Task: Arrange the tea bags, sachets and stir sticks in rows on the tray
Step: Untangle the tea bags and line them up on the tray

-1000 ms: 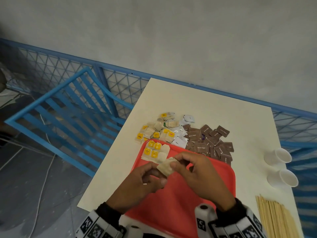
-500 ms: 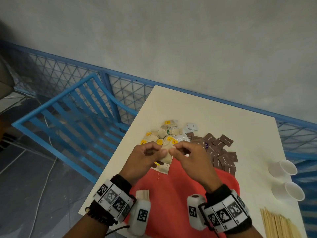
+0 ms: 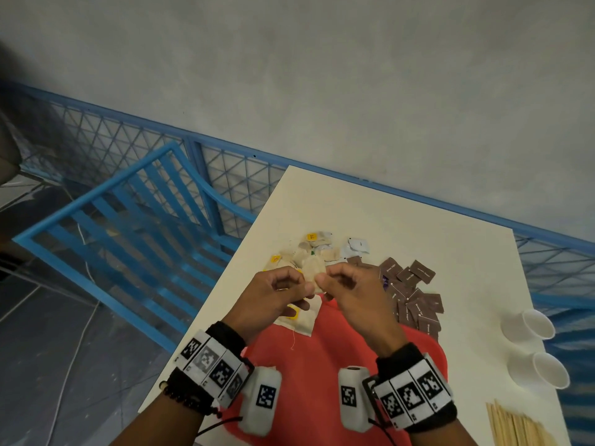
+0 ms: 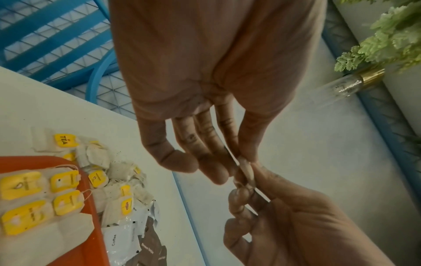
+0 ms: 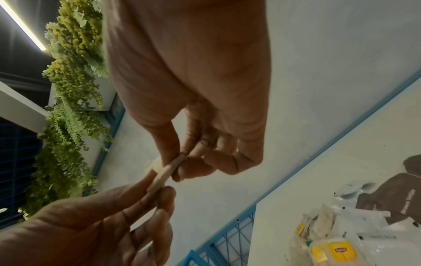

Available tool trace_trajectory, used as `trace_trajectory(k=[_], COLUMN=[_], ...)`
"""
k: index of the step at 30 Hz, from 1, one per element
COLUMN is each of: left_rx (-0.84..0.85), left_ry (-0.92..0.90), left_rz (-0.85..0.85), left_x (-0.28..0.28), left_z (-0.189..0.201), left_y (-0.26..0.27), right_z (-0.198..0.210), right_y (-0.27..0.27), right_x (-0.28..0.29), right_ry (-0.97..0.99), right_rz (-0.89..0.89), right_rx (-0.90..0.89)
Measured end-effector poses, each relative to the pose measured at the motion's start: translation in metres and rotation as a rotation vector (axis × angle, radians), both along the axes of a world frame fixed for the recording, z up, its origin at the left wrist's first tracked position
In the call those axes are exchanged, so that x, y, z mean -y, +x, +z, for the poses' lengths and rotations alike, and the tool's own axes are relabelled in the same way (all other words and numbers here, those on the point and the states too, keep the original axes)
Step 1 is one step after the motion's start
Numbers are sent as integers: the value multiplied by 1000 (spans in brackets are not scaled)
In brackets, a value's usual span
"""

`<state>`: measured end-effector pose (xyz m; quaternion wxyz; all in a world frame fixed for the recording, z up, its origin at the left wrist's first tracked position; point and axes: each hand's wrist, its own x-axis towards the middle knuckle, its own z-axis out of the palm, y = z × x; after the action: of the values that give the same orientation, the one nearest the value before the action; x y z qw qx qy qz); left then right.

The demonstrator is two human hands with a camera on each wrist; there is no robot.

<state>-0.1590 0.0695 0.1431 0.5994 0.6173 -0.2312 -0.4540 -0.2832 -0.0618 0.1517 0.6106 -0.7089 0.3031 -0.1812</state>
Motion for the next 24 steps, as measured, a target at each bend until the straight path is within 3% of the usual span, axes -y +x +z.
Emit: trace_trajectory(k=[7, 12, 16, 20, 24], left_rx=[0, 92, 188, 201, 188], left_ry=[-67, -18, 89, 209, 321], left_rz=[89, 49, 104, 157, 121], left_x=[2, 0, -12, -44, -78], left_z=[2, -2, -15, -34, -54], left_y=[3, 8, 10, 20, 29], right_z=[-8, -10, -47, -117, -167], right_y=[-2, -2, -1, -2, 4], right_x=[-5, -13, -17, -26, -49], right_ry=[58, 110, 100, 103, 246], right_rz=[19, -31, -85, -178, -229], right_rx=[68, 153, 28, -255, -416])
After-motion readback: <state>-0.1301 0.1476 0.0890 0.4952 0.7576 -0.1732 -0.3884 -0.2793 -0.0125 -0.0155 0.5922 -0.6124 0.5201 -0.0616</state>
